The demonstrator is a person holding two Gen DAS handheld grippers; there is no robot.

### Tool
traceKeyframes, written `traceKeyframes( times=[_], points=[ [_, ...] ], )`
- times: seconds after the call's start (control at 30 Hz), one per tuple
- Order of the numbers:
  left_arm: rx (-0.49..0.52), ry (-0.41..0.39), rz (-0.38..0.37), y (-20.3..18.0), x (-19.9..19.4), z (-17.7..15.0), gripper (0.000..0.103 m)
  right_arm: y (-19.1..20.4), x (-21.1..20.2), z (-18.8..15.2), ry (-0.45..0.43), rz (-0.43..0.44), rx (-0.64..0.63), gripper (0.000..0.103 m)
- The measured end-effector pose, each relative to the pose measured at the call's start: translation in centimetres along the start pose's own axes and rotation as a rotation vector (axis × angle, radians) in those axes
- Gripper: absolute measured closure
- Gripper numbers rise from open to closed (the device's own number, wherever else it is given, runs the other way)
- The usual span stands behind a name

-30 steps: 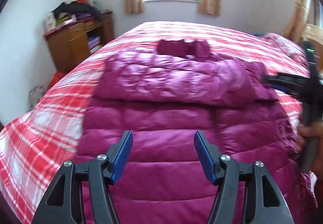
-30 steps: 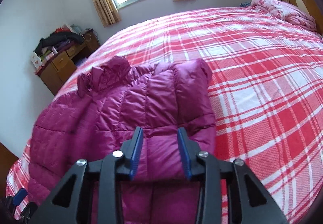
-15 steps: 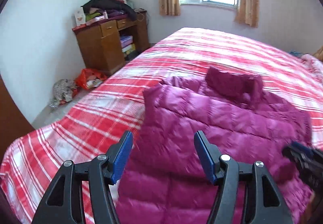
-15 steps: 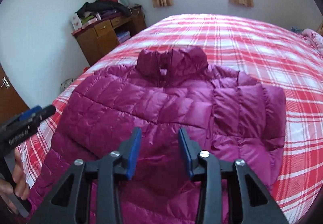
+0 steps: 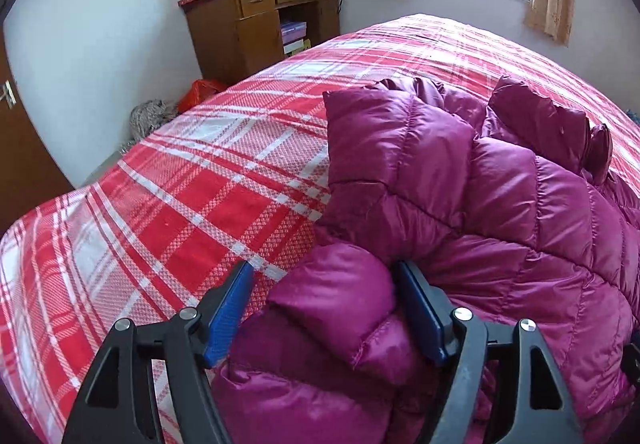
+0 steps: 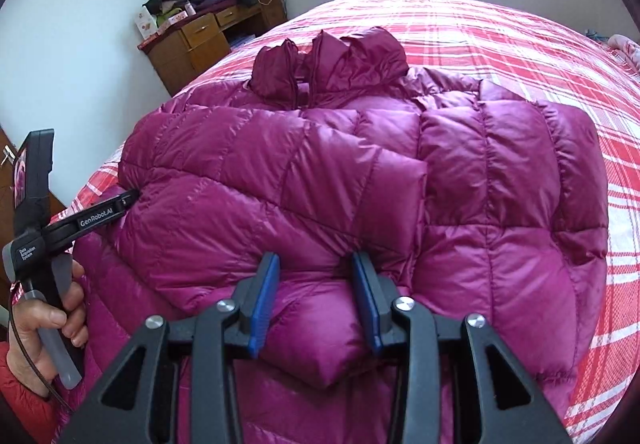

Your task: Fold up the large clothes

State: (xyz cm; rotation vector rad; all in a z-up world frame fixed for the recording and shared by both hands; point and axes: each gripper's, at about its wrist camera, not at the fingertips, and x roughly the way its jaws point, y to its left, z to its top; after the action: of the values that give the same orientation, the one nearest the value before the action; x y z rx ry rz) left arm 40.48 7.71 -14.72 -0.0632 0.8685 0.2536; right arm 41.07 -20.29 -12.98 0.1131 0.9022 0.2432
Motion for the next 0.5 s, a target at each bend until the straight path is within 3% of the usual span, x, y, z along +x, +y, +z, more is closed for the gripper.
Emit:
traceKeyframes(
  times=[0.07, 0.13, 0.2, 0.27, 0.33, 0.5],
  points=[
    [-0.003, 0.018, -0.035, 0.1, -1.0, 0.3, 0.028, 0.2, -0.7, 1.1, 0.018, 0.004, -0.006, 0.059],
    [-0.046, 0.015, -0.141, 0.5, -2.5, 0.9, 0.028, -0.4, -2.2, 2.7, -0.02, 0.04, 0.015, 0.057],
    [-0.081, -0.023, -0.184, 0.8, -3.7, 2.0, 0.028, -1.1, -3.6, 5.1, -0.052, 0.034, 0.048, 0.037],
    [-0.085, -0.053, -0.221, 0.3, -4.2, 3.3, 0.028, -2.2, -4.5, 7.8, -0.077, 0.034, 0.091, 0.028],
    [-0.071, -0.086, -0.219, -0.7, -4.3, 5.0, 0.028, -3.0, -4.4, 10.6, -0.081, 0.005, 0.123, 0.028],
    [-0.041, -0.126, -0.148, -3.0, -1.0, 7.3, 0.028, -5.6, 0.2, 16.1, 0.032, -0.031, 0.283, 0.028]
  ],
)
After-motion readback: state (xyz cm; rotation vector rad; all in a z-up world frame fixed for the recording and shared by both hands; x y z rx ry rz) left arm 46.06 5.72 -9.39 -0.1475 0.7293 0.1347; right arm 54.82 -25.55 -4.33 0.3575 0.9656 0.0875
